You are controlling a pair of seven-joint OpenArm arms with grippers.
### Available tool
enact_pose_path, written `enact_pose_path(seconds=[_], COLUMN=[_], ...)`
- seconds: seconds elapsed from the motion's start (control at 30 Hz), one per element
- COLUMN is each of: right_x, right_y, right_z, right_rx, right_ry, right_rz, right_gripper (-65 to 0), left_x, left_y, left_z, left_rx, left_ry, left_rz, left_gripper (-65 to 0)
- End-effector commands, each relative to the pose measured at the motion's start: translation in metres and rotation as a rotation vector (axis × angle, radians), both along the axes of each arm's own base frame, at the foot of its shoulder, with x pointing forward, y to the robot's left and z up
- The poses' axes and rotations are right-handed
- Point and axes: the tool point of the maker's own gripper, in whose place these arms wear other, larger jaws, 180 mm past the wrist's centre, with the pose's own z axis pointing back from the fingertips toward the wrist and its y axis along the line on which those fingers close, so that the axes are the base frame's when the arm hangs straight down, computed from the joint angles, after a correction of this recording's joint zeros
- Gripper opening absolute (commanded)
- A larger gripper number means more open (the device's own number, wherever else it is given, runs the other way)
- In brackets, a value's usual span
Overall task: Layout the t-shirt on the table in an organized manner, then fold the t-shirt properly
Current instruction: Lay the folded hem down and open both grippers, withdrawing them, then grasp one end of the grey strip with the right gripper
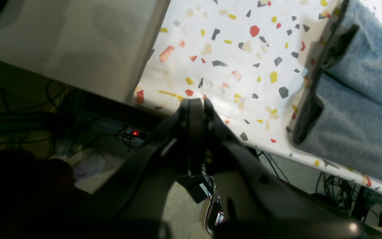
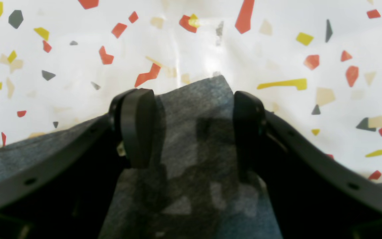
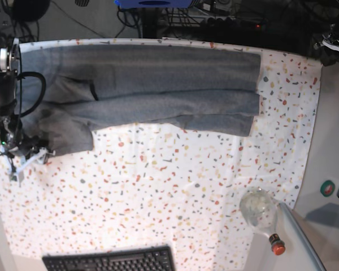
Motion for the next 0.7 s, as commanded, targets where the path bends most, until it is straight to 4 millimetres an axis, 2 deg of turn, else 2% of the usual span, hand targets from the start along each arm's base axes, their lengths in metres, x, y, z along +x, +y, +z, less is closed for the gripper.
enact_pose_path(seconds=[0.0,0.07,0.1,0.13,0.17,0.2,0.23,0.4,0.43,0.5,0.6,0.67], right_x=[0.016,0.015,0.015,0.014,0.013,0.009,0.011,0.003,-0.005,-0.021,-0.054,-0.077], right_y=[-0.009,-0.006,-0.005,-0.005,-0.006,-0.006,-0.005,0.007,0.007,0.002,0.006,0.005], right_z=[0.016,0.015,0.014,0.014,0.014,0.011,0.014,0.031,0.034,0.052,0.072,0.086], right_rx=[-0.011,-0.007,-0.006,-0.005,-0.001,0.000,-0.003,-0.035,-0.038,-0.048,-0.048,-0.064], right_ry=[-0.048,-0.046,-0.045,-0.044,-0.047,-0.043,-0.055,-0.096,-0.086,-0.095,-0.100,-0.116], right_rz=[-0.009,-0.007,-0.006,-0.009,-0.014,-0.014,-0.010,0.061,0.066,0.054,0.021,0.005], right_gripper=[-30.2,-31.5,-34.8,-40.7,-49.2,-60.9,-65.0,-65.0,-65.0,-65.0,-65.0,-65.0], left_x=[0.008,0.009,0.010,0.012,0.013,0.014,0.015,0.020,0.021,0.024,0.031,0.033], left_y=[0.005,0.004,0.002,-0.001,-0.005,-0.008,-0.010,-0.017,-0.019,-0.022,-0.023,-0.022], left_z=[0.012,0.012,0.011,0.009,0.007,0.005,0.004,0.002,0.001,-0.001,-0.003,-0.011], left_rx=[0.024,0.023,0.021,0.014,0.008,0.003,0.000,-0.012,-0.015,-0.018,0.001,0.048], left_ry=[-0.041,-0.043,-0.041,-0.038,-0.033,-0.029,-0.027,-0.028,-0.027,-0.024,-0.012,0.046], left_rz=[-0.016,-0.017,-0.023,-0.035,-0.047,-0.056,-0.062,-0.085,-0.092,-0.103,-0.118,-0.137], left_gripper=[-65.0,-65.0,-65.0,-65.0,-65.0,-65.0,-65.0,-65.0,-65.0,-65.0,-65.0,-65.0])
